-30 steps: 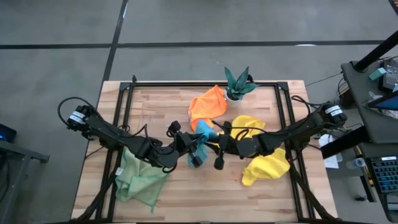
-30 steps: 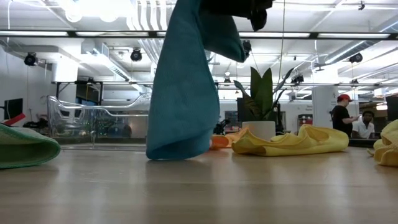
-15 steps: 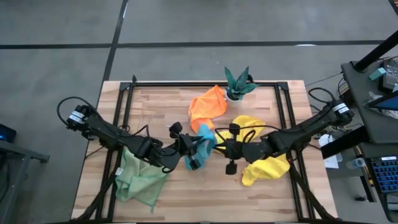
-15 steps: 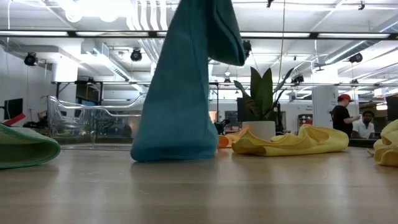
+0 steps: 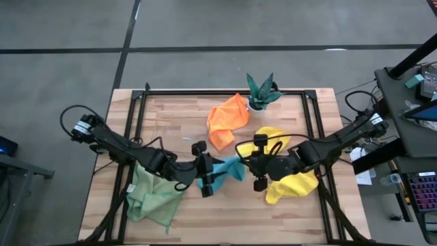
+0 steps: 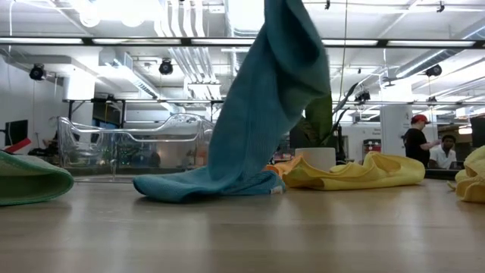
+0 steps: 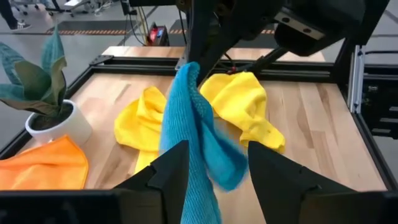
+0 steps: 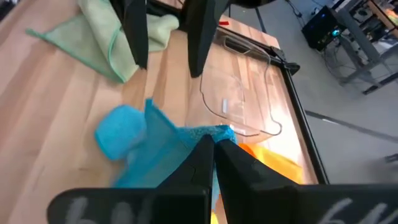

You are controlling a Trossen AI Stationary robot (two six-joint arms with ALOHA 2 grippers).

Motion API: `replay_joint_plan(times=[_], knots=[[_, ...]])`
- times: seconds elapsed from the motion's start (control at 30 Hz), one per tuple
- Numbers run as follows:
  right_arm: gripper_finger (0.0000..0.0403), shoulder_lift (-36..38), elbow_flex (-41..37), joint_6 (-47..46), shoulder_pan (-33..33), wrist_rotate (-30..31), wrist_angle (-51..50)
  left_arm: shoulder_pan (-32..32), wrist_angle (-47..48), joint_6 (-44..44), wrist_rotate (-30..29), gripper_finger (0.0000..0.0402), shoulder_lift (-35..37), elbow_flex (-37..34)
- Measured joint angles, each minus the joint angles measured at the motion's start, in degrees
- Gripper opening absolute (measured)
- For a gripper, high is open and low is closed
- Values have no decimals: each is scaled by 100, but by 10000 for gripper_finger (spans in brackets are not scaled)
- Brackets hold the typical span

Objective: Fold microfiber towels
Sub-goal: Fold the blue microfiber cloth

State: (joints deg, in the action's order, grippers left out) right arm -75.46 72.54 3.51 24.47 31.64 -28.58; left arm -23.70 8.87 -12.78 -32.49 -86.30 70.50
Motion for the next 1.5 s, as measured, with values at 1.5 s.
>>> replay_joint_plan(times=[1.5], knots=[[8,177,96,-175,-11,303,82,80,-528,-441,-81,1,-409,0]])
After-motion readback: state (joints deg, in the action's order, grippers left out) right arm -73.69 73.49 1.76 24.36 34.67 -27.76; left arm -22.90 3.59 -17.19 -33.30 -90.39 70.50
